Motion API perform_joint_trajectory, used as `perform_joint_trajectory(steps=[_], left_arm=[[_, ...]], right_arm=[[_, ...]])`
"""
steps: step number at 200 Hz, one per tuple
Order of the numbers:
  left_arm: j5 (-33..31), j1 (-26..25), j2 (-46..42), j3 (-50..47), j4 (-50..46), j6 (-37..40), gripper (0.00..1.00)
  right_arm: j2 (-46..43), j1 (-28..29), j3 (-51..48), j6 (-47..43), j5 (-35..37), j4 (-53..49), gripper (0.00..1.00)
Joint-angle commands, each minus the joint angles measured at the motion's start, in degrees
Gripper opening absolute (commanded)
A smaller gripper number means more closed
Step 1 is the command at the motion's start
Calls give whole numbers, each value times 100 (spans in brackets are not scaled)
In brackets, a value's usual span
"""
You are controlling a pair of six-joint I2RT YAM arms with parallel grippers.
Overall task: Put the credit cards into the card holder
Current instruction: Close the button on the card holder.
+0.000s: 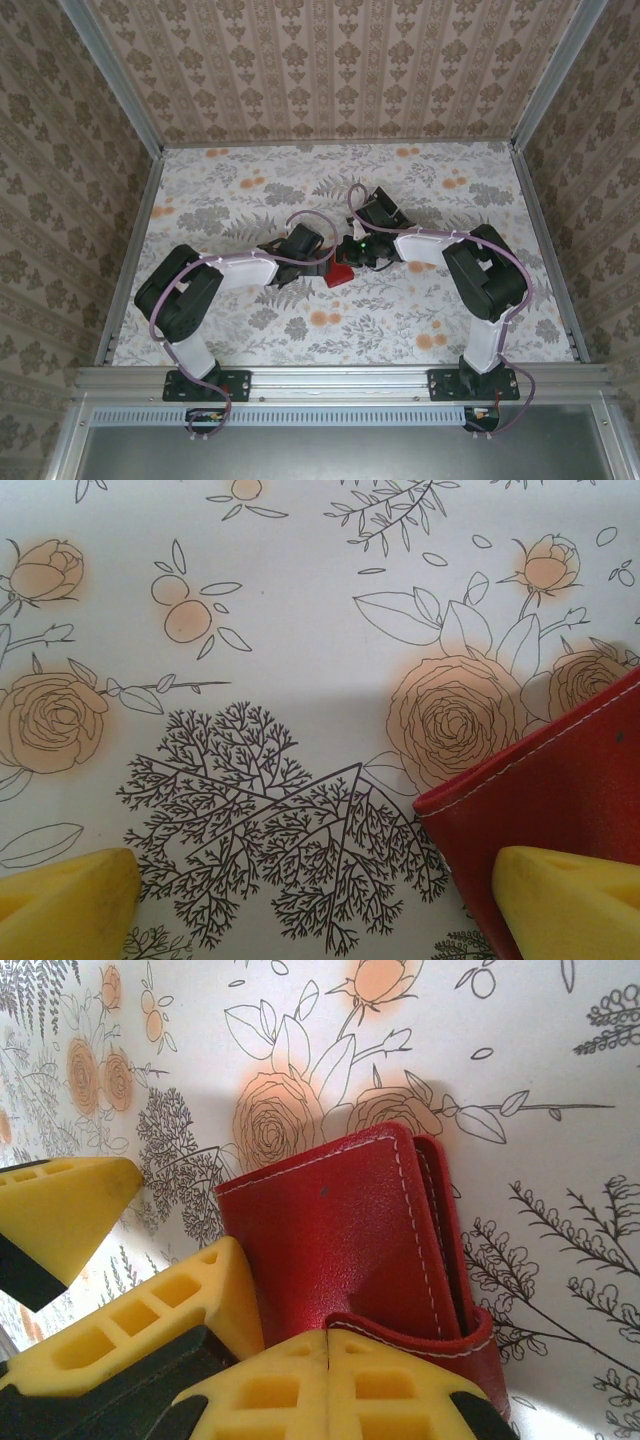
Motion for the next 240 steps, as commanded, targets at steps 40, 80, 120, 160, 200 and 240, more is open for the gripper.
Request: perform_joint_trajectory(steps=[40, 80, 120, 160, 200, 240], left_arm=[[18, -34, 185, -116, -234, -44, 100], [26, -34, 188, -106, -242, -44, 100], [36, -35, 184, -116, -226, -42, 100], [53, -29, 176, -142, -190, -45, 100], [43, -11, 84, -84, -242, 9, 100], [-2, 192, -302, -28, -355, 92, 100]], right_arm=[[313, 30, -332, 31, 321, -278, 0], [422, 28, -398, 85, 411, -330, 0], [509, 26, -424, 137, 584, -495, 0], [454, 28, -447, 217, 570, -443, 0], [237, 30, 6, 232, 376, -528, 13], [67, 30, 841, 205, 132, -659, 45]])
